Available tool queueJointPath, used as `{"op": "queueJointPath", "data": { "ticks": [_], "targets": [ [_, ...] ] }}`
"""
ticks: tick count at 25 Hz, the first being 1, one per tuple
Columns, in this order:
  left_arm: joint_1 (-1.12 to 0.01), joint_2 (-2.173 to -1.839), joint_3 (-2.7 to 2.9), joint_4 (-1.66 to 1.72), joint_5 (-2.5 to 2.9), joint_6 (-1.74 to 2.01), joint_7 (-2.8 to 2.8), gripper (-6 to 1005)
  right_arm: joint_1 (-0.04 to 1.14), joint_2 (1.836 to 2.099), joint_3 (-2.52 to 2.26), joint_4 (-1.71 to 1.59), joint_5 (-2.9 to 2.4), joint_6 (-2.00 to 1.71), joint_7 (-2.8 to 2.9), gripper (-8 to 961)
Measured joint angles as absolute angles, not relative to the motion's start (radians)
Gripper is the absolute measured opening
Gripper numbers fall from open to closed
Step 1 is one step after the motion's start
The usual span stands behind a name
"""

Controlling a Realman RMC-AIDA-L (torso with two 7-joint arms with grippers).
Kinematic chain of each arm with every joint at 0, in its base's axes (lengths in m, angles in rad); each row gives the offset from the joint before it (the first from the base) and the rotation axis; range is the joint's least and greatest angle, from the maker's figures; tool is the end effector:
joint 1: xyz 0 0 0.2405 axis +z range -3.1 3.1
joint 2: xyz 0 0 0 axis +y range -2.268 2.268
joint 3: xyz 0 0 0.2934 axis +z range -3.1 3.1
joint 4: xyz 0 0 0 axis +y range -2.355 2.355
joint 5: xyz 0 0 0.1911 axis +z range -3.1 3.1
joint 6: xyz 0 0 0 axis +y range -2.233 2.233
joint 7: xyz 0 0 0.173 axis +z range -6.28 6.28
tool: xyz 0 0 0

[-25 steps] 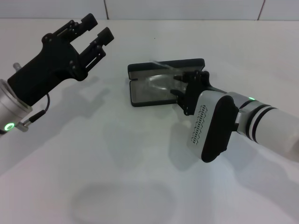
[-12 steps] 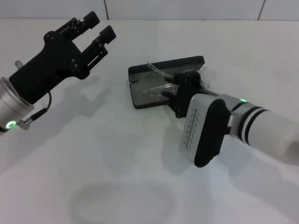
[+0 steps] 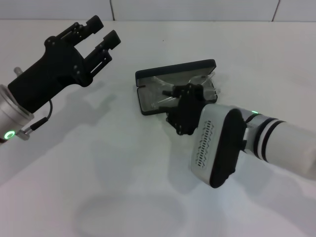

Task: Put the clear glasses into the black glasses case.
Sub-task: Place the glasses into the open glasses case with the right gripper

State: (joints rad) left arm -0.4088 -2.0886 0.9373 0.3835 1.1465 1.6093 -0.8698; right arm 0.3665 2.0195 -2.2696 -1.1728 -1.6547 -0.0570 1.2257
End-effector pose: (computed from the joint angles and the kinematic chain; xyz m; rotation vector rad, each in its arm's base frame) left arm -0.2474 0.3274 -0.0171 -2.1662 -0.3264 -1.2916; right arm 0.1860 0.3394 -0.1493 -2.3530 -0.5028 0.0374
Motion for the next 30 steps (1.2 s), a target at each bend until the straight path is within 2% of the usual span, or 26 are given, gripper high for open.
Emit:
{"op": "queueJointPath", "data": {
  "ticks": [11,23,30],
  "targets": [
    [-0.407,-2.086,0.934,0.384,1.147,1.611,-0.866,530,0.285,2.019,-1.997,-1.226,-1.588,-0.320,1.252,303],
    [-0.416,-2.086,0.937,0.384,1.148,1.609,-0.862,530,0.496,2.026,-1.969,-0.975,-1.555,-0.346,1.367,302],
    [-0.417,-2.086,0.937,0.383,1.147,1.608,-0.862,531,0.519,2.027,-1.961,-0.942,-1.553,-0.382,1.379,302]
  ]
}}
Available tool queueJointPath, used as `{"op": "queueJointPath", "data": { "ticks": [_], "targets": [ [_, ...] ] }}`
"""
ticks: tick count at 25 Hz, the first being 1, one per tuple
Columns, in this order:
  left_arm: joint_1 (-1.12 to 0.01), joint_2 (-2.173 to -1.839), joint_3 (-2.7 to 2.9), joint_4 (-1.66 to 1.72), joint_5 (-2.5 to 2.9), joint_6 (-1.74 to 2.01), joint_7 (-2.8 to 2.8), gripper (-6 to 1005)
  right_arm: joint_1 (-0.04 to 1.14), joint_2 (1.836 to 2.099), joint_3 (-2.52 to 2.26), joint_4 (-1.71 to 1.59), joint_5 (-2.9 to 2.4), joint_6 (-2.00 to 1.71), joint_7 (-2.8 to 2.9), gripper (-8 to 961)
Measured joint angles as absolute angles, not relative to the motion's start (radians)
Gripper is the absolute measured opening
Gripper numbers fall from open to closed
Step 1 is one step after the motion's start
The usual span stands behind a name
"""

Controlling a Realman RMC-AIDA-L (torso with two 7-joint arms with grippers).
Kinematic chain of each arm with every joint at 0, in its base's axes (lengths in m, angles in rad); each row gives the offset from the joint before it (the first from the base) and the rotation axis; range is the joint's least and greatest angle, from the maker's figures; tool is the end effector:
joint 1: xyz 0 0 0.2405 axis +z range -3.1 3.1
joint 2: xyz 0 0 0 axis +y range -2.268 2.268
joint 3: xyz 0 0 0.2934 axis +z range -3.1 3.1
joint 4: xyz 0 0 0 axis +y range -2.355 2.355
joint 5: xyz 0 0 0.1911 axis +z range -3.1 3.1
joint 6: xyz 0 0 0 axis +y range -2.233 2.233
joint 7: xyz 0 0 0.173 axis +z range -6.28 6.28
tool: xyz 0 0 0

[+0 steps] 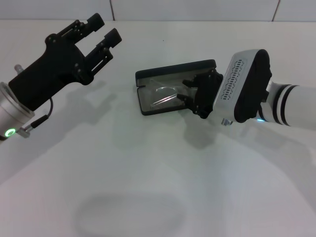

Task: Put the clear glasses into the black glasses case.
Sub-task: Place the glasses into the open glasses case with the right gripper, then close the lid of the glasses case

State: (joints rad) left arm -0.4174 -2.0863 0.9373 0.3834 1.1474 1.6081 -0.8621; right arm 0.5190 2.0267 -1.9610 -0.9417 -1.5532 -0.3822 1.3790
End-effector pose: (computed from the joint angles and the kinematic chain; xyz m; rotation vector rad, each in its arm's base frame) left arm -0.2453 0.3298 -0.0165 -2.1702 -0.3082 -1.2880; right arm 0.2065 0.3932 -0.1303 -2.5089 -0.0797 0.1069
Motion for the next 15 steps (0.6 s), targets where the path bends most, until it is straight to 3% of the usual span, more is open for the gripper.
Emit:
{"op": "queueJointPath", "data": {
  "ticks": [9,15],
  "targets": [
    [-0.413,-2.086,0.935,0.383,1.147,1.607,-0.862,531,0.399,2.017,-1.863,-1.096,-1.567,-0.483,1.370,301],
    [-0.413,-2.085,0.933,0.384,1.140,1.590,-0.872,531,0.328,2.018,-1.615,-1.136,-1.569,-0.870,1.367,301]
  ]
}}
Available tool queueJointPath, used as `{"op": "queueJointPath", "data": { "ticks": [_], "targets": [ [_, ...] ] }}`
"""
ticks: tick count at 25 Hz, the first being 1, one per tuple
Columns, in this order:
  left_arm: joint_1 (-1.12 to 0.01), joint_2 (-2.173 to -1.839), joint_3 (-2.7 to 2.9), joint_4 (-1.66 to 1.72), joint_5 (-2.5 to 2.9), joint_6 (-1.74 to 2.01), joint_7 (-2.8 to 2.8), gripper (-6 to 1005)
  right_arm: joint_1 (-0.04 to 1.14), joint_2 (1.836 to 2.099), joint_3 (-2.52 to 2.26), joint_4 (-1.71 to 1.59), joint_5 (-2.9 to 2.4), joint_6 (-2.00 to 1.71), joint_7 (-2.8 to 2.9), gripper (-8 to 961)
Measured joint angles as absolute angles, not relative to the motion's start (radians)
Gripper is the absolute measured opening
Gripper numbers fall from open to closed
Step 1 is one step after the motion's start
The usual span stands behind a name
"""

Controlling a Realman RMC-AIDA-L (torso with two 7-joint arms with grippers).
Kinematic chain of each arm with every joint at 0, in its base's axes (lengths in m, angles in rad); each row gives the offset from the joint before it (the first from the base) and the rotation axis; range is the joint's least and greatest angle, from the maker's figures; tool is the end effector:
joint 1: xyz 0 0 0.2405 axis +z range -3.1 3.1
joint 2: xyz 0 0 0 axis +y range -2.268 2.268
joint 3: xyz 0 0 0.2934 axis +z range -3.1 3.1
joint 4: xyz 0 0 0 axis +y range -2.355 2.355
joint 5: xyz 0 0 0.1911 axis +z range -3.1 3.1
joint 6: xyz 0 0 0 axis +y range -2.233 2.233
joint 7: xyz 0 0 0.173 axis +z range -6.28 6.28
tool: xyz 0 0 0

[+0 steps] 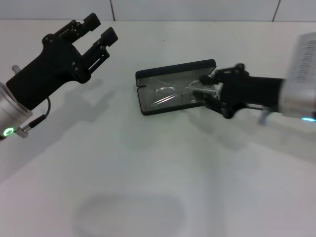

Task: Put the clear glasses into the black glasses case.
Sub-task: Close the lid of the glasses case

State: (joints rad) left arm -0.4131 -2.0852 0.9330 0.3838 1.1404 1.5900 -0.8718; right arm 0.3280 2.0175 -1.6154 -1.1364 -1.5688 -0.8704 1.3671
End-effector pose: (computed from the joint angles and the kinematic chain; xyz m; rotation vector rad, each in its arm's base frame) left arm -0.2493 0.3318 -0.0150 -2.1541 -0.3357 -1.2755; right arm 0.2135 0.3562 -0.0714 -2.5983 0.0410 0.3946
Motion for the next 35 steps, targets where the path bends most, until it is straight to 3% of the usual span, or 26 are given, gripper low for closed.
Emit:
{"op": "queueJointPath", "data": {
  "ticks": [8,22,35],
  "targets": [
    [-0.440,-2.084,0.936,0.391,1.148,1.436,-0.923,532,0.333,2.016,-1.219,-0.882,-1.439,-1.266,1.218,301],
    [-0.483,-2.086,0.942,0.385,1.190,1.404,-0.944,532,0.440,2.028,-1.335,-0.734,-1.431,-0.844,1.190,300],
    [-0.483,-2.085,0.942,0.389,1.191,1.404,-0.954,533,0.517,2.028,-1.518,-0.734,-1.421,-0.694,1.203,301]
  ]
}}
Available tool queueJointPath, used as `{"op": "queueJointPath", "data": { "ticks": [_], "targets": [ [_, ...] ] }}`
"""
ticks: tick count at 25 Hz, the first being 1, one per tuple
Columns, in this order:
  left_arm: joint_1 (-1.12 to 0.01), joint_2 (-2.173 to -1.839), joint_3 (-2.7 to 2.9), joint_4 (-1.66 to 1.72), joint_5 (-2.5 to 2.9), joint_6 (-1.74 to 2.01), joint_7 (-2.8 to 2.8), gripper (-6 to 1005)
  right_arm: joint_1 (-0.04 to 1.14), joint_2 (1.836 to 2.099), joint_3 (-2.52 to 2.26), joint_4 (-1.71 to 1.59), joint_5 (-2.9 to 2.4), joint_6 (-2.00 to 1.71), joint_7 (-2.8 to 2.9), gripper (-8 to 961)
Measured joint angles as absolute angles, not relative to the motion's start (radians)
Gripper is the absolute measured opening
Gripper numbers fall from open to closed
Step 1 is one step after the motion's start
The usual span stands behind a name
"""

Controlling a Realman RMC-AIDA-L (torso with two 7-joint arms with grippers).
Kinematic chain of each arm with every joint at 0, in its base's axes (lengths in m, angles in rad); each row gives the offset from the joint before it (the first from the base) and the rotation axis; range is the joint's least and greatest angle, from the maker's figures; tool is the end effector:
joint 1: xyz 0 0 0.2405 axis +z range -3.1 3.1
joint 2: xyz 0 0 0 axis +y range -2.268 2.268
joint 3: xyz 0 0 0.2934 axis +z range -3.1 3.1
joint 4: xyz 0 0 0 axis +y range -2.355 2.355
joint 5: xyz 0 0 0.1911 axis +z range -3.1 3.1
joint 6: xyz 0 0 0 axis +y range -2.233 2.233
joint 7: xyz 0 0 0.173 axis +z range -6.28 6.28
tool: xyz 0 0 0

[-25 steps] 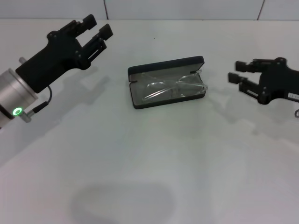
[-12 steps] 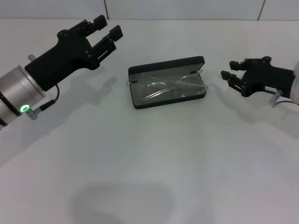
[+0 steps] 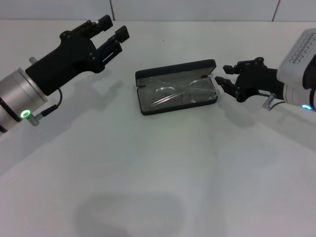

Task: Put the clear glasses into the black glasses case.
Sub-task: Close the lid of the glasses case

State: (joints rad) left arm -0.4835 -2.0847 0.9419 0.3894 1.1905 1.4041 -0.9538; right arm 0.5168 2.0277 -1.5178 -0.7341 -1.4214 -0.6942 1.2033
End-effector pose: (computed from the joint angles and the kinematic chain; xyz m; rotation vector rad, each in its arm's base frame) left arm -0.2484 0.3654 -0.0307 -2.2055 -0.4666 -1.1411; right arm 0.2547 0.4149 -0.0774 -2.4463 0.2529 0.2855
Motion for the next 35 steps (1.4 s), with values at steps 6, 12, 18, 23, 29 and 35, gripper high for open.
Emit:
{"op": "queueJointPath", "data": {
  "ticks": [6,12,18,23,29,35],
  "targets": [
    [-0.484,-2.085,0.942,0.392,1.190,1.405,-0.954,533,0.534,2.028,-1.557,-0.739,-1.422,-0.700,1.208,304],
    [-0.486,-2.085,0.942,0.392,1.190,1.405,-0.954,533,0.547,2.028,-1.591,-0.737,-1.422,-0.697,1.215,308],
    [-0.490,-2.087,0.942,0.391,1.190,1.405,-0.954,534,0.564,2.028,-1.606,-0.733,-1.422,-0.698,1.218,311],
    [-0.497,-2.087,0.942,0.385,1.190,1.405,-0.954,534,0.584,2.028,-1.642,-0.732,-1.422,-0.701,1.220,314],
    [-0.497,-2.086,0.942,0.386,1.190,1.404,-0.954,534,0.556,2.025,-1.644,-0.783,-1.422,-0.706,1.221,317],
    [-0.495,-2.085,0.942,0.386,1.190,1.389,-0.958,534,0.418,2.017,-1.543,-0.926,-1.424,-0.860,1.221,321]
  ]
}}
